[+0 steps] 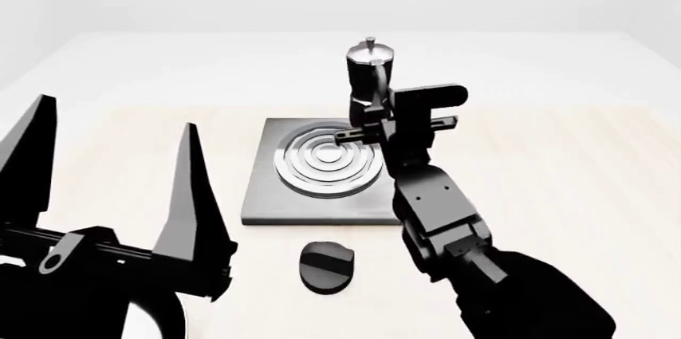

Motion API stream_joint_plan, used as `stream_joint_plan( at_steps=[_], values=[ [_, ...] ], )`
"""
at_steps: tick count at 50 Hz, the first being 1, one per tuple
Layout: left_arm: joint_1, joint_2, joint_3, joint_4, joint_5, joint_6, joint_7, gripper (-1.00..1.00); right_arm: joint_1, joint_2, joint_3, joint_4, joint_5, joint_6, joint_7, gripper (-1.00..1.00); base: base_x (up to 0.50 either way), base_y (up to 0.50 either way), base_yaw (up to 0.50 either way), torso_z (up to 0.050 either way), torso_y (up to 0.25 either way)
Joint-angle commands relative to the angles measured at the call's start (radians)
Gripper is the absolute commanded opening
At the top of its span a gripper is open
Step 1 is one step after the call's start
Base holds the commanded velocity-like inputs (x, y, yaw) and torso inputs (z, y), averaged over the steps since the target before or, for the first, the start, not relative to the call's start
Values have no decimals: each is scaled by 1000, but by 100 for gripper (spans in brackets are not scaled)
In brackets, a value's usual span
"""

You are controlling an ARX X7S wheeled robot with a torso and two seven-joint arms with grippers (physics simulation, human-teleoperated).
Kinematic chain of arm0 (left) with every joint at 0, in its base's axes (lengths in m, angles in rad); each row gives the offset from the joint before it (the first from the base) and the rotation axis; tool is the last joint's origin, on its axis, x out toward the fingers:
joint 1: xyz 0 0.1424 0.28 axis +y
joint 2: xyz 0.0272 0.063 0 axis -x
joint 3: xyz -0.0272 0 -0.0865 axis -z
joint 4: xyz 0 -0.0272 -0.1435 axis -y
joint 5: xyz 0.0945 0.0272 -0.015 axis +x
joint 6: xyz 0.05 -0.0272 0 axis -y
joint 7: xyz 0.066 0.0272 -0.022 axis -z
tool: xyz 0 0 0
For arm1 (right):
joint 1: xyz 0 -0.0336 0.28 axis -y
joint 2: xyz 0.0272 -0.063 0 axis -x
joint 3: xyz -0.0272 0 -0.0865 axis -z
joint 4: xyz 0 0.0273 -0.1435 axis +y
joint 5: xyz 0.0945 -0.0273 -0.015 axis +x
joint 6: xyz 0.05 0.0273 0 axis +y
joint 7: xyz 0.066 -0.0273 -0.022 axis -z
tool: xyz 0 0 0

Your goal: Turn on the stove and put the moka pot on it.

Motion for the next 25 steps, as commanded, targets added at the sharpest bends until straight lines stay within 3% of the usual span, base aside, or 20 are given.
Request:
stream_joint_plan(
  at_steps=[1, 25],
  values=[
    [0, 4, 1, -3, -6, -22, -7, 100, 3, -2, -172, -70, 76, -37, 26, -100, 0, 0, 0, 0, 0],
    [11, -3, -5, -3, -12, -13, -9, 100, -27, -2, -189, -141, 84, -83, -1, -100, 0, 0, 0, 0, 1]
  ],
)
